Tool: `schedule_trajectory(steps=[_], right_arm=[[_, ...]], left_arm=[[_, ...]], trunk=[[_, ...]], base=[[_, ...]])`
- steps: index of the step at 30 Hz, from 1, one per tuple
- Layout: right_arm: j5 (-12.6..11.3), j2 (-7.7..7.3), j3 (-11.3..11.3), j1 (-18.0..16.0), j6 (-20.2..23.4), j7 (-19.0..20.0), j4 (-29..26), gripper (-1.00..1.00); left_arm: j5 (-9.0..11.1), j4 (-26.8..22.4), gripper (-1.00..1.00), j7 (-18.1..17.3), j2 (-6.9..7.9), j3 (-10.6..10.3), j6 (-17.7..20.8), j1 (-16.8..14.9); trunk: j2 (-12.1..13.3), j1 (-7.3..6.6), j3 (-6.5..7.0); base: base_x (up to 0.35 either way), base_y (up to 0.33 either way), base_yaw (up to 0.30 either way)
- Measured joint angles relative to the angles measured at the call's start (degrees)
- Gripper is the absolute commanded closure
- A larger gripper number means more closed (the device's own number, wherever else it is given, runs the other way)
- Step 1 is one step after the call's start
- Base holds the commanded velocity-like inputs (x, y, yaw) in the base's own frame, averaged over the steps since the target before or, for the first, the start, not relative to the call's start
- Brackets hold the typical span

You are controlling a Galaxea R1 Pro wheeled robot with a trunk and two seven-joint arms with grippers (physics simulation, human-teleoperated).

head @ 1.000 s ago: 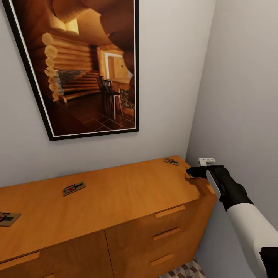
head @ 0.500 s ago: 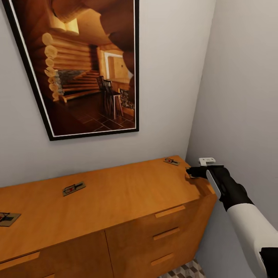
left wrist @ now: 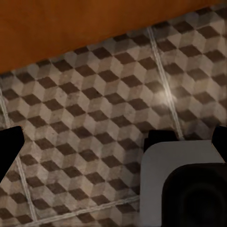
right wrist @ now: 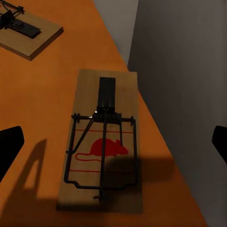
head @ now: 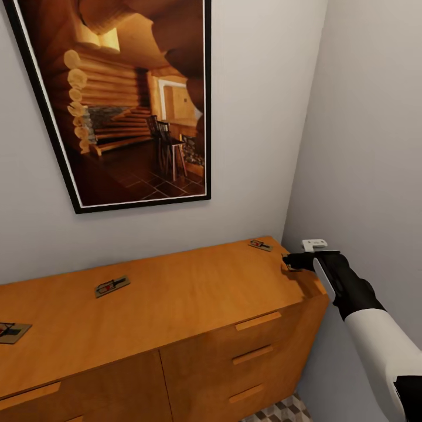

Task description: Take the four mousetraps from the cabinet in the bathroom and place them on the bathroom floor. Make sure all four end up on the same floor surface, and ensure that at least two of them are either under or directly next to the same bathroom sink.

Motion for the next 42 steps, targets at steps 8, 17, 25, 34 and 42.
schedule_trajectory(steps=[8, 17, 25, 34, 42], right_arm=[[0.0, 0.00, 0.0, 0.0, 0.0, 0.0, 0.0, -1.00], [0.0, 0.00, 0.0, 0.0, 0.0, 0.0, 0.0, -1.00], [0.0, 0.00, 0.0, 0.0, 0.0, 0.0, 0.0, -1.00], [0.0, -0.03, 0.0, 0.0, -0.1, 0.0, 0.0, -1.00], [-0.1, -0.01, 0.1, 0.0, -0.1, 0.0, 0.0, -1.00]], left_arm=[[0.1, 0.1, -1.00, 0.0, 0.92, 0.0, 0.6, 0.9], [0.0, 0.1, -1.00, 0.0, 1.25, 0.0, 4.6, 1.2], [0.0, 0.1, -1.00, 0.0, 1.27, 0.0, 5.9, 1.3], [0.0, 0.1, -1.00, 0.0, 1.27, 0.0, 6.5, 1.3], [0.0, 0.0, -1.00, 0.0, 1.27, 0.0, 7.0, 1.3]], trunk=[[0.0, 0.00, 0.00], [0.0, 0.00, 0.00], [0.0, 0.00, 0.00], [0.0, 0.00, 0.00], [0.0, 0.00, -0.01]], base=[[0.000, 0.000, 0.000], [0.000, 0.000, 0.000], [0.000, 0.000, 0.000], [0.000, 0.000, 0.000], [0.000, 0.000, 0.000]])
